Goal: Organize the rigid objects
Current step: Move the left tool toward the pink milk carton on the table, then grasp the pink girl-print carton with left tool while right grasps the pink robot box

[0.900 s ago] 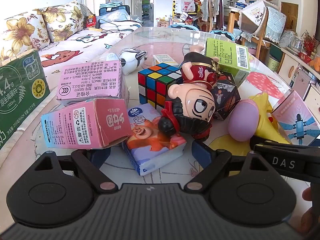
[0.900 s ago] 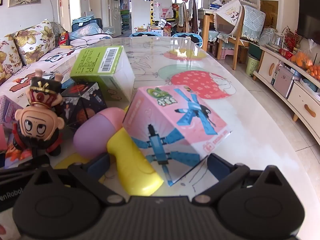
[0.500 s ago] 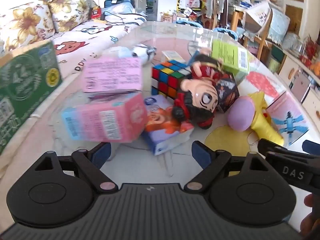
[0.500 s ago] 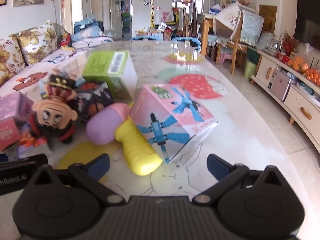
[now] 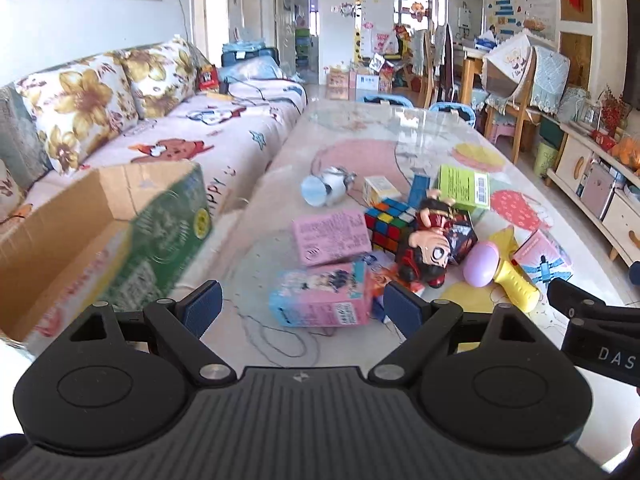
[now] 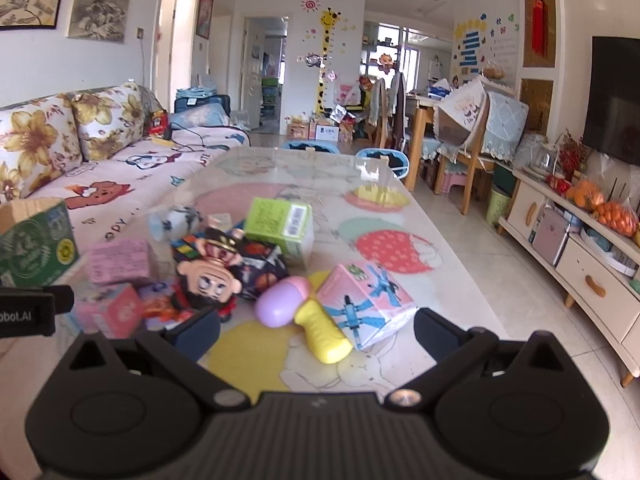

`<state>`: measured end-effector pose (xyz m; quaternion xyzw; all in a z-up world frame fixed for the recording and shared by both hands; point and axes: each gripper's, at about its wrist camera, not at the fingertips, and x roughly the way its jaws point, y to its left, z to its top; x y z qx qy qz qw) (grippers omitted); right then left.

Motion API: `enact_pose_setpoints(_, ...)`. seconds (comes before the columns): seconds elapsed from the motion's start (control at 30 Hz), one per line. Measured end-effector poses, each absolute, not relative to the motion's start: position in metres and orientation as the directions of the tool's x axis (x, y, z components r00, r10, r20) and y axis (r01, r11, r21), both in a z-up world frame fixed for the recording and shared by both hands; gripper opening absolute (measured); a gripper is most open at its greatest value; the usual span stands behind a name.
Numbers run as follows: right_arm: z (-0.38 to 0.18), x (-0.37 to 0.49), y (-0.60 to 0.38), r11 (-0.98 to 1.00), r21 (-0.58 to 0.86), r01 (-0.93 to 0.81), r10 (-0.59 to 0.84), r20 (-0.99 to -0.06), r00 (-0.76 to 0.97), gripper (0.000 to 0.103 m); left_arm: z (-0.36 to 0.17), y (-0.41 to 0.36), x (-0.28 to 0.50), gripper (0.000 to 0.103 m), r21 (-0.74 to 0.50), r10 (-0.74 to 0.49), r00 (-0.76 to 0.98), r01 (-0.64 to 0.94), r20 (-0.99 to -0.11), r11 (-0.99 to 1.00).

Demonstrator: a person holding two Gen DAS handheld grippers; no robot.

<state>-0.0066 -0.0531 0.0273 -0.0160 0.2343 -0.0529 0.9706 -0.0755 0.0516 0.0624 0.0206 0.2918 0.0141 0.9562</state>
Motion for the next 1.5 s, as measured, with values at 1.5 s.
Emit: enact_pose_setpoints(1.5,0.087,-0.092,0.046,0.992,-0.049,-0.117,0.101,-0.254,0.962,0.102,0.08,0.106,-0.125,0.103,0.019,0.09,0.931,-0.089,-0.354,0.996)
